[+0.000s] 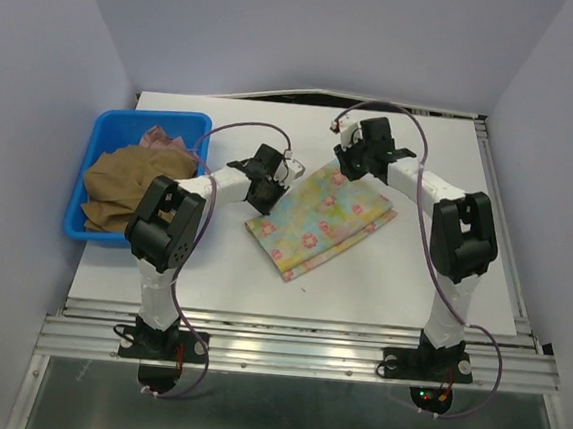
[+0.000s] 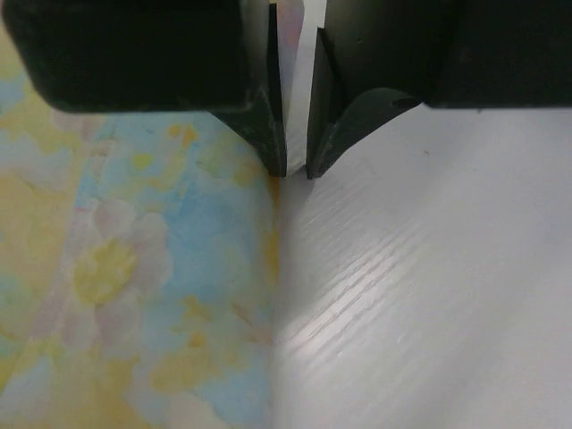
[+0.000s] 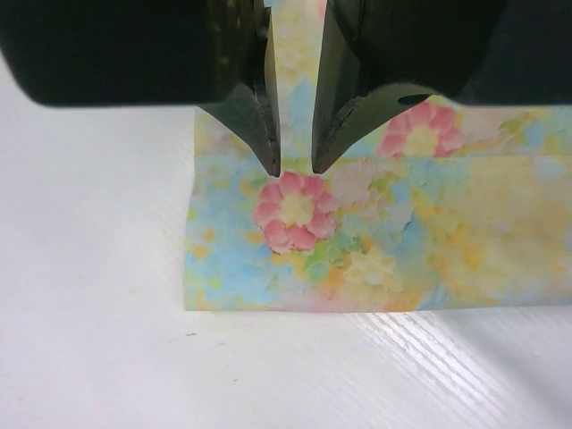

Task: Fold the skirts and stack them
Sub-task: Fold the skirt

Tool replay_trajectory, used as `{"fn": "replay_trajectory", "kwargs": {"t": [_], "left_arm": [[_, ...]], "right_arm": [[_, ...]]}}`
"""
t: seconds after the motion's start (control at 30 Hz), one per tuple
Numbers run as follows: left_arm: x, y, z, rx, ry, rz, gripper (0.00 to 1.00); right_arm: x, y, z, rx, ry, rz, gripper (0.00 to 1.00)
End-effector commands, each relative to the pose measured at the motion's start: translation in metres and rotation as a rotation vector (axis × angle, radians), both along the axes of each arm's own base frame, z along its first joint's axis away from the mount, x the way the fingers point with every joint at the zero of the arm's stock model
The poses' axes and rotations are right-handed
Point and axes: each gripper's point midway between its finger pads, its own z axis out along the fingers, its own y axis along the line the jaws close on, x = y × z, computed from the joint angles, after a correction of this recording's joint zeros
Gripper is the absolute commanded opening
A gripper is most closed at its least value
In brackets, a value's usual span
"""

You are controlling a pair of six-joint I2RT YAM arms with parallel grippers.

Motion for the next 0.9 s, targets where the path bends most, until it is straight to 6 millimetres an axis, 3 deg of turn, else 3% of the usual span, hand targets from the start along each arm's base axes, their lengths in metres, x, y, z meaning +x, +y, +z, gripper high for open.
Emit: {"fn": "replay_trajectory", "kwargs": {"t": [0.0,0.07,0.17,0.23,0.27,0.33,0.43,0.6,0.67,0.87], "left_arm": [[-0.059,-0.028,-0.004,-0.039,0.082,-0.112,0.25],[-0.075,-0.041,0.007,-0.079,0.077,-0.151,0.25],[-0.119,-0.062,0.010,-0.143,0.112,-0.242,0.25],[-0.138,-0.077,0.018,-0.191,0.131,-0.295,0.29],[-0.145,-0.084,0.022,-0.213,0.137,-0.320,0.31],[-0.154,-0.092,0.031,-0.264,0.157,-0.343,0.37],[-0.142,-0.086,0.041,-0.229,0.083,-0.326,0.44],[-0.129,-0.069,0.075,-0.189,-0.136,-0.381,0.58],[-0.130,-0.064,0.091,-0.139,-0.237,-0.449,0.63],[-0.177,-0.074,0.080,0.060,-0.332,-0.721,0.67]], "right_arm": [[-0.010,-0.020,0.113,0.155,-0.124,-0.146,0.27],[-0.028,-0.044,0.110,0.188,-0.045,-0.240,0.27],[-0.070,-0.074,0.093,0.258,0.128,-0.308,0.26],[-0.093,-0.084,0.079,0.271,0.209,-0.326,0.26],[-0.115,-0.088,0.066,0.273,0.272,-0.337,0.26],[-0.138,-0.085,0.056,0.306,0.339,-0.313,0.27],[-0.172,-0.073,0.044,0.360,0.435,-0.257,0.28],[-0.221,-0.059,0.001,0.401,0.645,-0.156,0.29],[-0.223,-0.060,-0.010,0.392,0.686,-0.168,0.28],[-0.207,-0.083,-0.049,0.274,0.755,-0.317,0.26]]}}
